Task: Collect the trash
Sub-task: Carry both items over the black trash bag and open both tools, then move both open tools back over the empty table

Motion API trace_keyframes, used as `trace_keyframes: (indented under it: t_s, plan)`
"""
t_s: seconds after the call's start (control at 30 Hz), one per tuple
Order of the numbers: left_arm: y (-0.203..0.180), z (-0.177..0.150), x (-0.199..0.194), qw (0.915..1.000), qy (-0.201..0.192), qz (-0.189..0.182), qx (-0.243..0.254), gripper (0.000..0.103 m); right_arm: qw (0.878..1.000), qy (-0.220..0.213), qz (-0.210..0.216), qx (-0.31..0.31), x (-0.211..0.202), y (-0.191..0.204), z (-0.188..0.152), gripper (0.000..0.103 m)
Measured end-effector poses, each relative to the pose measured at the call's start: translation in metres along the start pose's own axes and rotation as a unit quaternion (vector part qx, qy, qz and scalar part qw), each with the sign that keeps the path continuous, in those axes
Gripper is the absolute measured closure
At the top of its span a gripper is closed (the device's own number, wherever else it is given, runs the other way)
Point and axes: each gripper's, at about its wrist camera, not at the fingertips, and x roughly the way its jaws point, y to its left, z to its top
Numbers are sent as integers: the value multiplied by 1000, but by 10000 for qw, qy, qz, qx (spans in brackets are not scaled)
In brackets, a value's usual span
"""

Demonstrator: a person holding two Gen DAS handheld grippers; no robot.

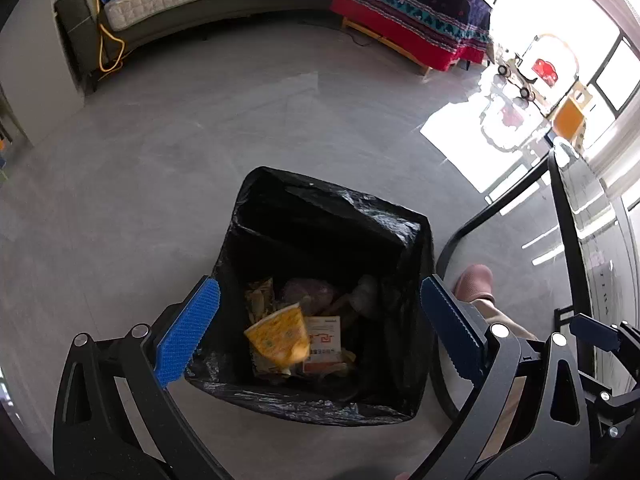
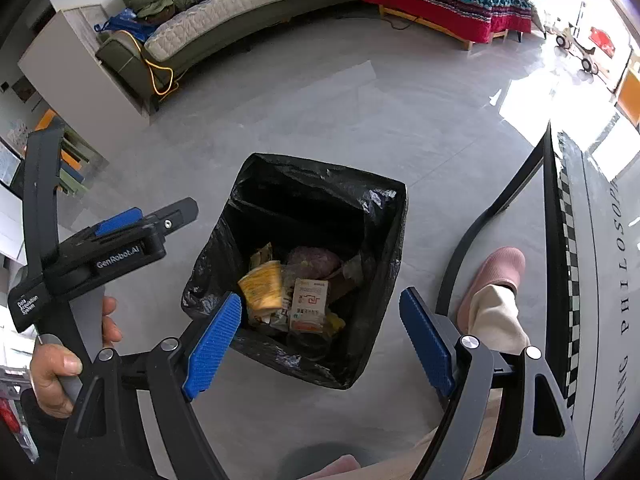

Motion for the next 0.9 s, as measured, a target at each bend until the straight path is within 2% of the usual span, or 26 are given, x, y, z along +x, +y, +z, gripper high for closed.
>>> trace_keyframes:
  t_s: [0.53,0.73,0.9]
  plan:
    - [-67,10,-19,9978,-153,16,646,6,9990,-349,209,165,-30,-30,-1,21]
    - [-112,17,-25,9949,-205,-123,979,6,9978,-523,103,387,-51,-64,-3,21]
    - [-163,22,-28,9898,-273,-322,1361,6,9944,-772,-143,711,-78,-109,-9,21]
